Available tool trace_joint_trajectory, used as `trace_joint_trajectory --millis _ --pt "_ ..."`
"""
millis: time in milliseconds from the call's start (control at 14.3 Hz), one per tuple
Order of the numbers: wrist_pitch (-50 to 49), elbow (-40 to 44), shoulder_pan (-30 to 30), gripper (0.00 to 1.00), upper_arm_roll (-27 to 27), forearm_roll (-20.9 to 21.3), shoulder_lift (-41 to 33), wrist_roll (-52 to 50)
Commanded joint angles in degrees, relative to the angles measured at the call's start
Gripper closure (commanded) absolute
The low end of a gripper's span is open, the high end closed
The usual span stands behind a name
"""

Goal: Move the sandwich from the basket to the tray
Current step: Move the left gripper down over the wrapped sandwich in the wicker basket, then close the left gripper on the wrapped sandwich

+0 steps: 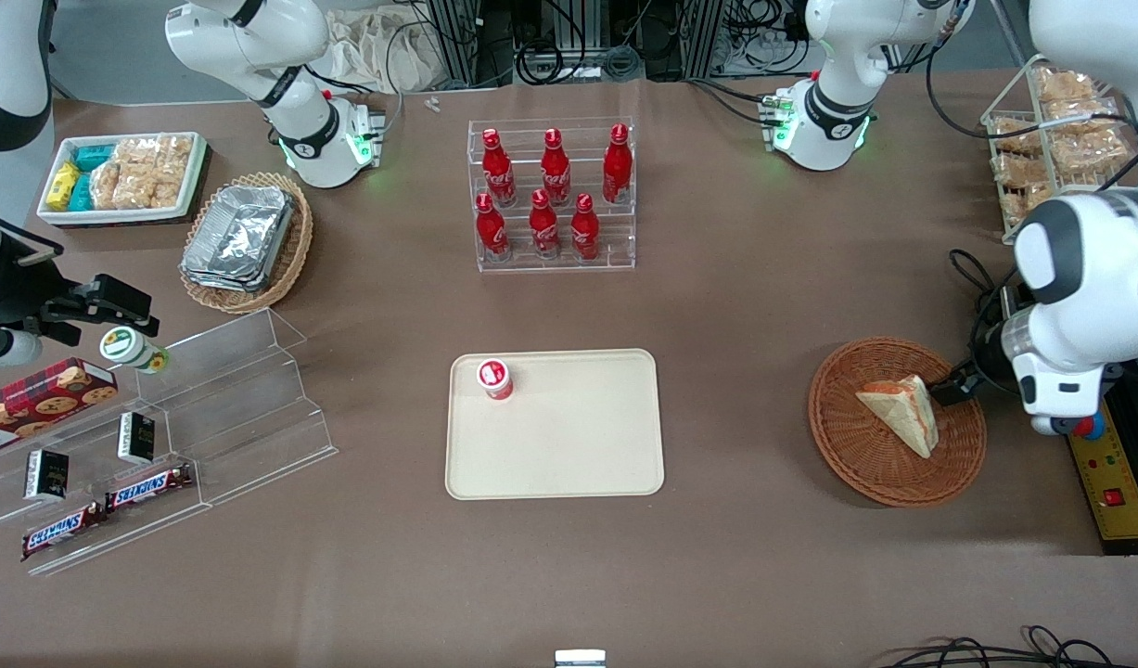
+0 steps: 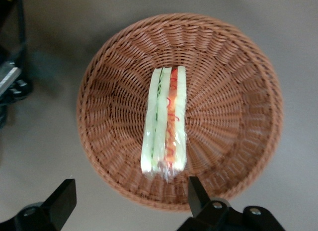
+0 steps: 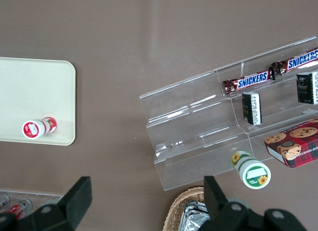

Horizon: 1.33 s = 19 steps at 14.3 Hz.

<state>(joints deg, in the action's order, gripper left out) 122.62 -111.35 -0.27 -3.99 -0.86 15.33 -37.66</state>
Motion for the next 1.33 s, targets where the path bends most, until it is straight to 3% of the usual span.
trace_joint_trajectory --millis 0,279,349,419,488,558,977,1116,1256 --pt "6.03 -2.56 -0.08 0.0 0.21 0.68 2.94 -2.59" --pt "15.35 -6.42 -0.17 0.0 0.21 0.68 7.34 -4.26" --pt "15.97 -6.69 -0.17 0.06 0.29 0.68 7.87 -4.26" --pt "16.07 -6.69 -0.17 0.35 0.3 0.68 8.22 -4.26" --pt "16.07 -6.43 -0.17 0.74 0.3 0.33 8.14 -4.35" --pt "15.98 -6.25 -0.17 1.0 0.3 0.16 7.88 -4.35" --pt "14.93 -3.53 -0.35 1.0 0.47 -0.02 5.6 -6.81" --pt "8.38 -1.96 -0.61 1.0 0.65 0.33 0.78 -5.5" --pt "-4.95 4.35 -0.87 1.0 1.69 0.51 -2.05 -1.48"
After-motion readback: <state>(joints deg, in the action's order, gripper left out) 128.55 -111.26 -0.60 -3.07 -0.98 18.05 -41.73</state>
